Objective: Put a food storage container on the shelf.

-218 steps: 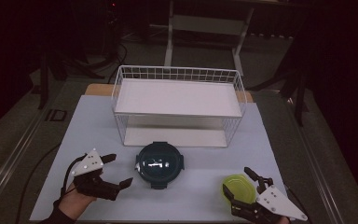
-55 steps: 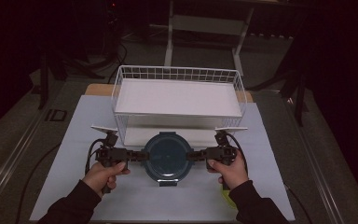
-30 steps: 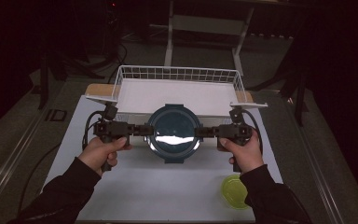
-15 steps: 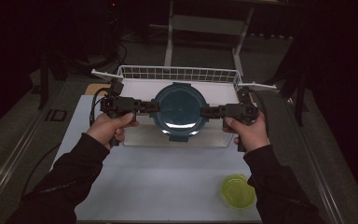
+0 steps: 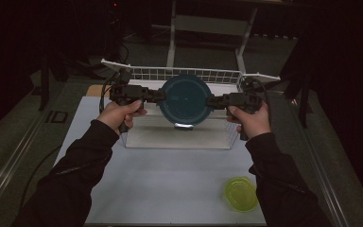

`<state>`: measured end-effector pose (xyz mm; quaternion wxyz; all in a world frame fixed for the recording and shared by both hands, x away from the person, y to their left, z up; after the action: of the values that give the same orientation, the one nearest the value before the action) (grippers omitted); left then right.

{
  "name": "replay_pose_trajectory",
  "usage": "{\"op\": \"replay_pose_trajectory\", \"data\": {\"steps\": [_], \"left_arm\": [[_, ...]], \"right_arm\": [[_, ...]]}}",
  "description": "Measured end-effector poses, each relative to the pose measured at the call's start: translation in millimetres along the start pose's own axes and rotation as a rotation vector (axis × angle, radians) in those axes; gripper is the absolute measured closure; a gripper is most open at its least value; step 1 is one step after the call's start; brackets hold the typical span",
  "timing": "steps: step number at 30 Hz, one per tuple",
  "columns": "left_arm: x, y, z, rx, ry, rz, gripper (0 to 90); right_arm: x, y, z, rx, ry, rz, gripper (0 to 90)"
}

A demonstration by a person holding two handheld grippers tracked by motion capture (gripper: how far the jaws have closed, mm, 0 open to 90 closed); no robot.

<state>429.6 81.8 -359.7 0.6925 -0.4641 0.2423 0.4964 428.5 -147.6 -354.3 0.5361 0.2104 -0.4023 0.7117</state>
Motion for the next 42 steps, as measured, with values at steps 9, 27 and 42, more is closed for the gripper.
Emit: {"op": "replay_pose_trajectory", "data": {"steps": [9, 27, 42], "left_arm": [[9.0, -10.6, -1.8, -0.021, 0.047, 0.044, 55.8], [21.3, -18.5, -2.9, -0.054, -0.040, 0.057, 41.1], [4.7, -4.6, 20.9, -0.095, -0.143, -0.079, 39.0]], "right_arm": [[-3.0, -12.1, -1.6, 0.005, -0.007, -0.048, 53.2], [-6.5, -28.8, -4.3, -0.045, 0.071, -0.009, 48.7], [11.4, -10.7, 10.0, -0.091, 0.182, 0.132, 46.6]]}}
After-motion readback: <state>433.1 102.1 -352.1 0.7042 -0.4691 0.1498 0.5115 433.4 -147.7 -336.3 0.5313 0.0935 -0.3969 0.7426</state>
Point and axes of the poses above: each handheld gripper's, and its own axes: z roughly backward along the jaws, y roughly out of its underside, x roughly to its left, the point moved 8 cm from there along -z, roughly forward along the jaws, and after that the axes turned 12 degrees about x, right-handed, at the moved point
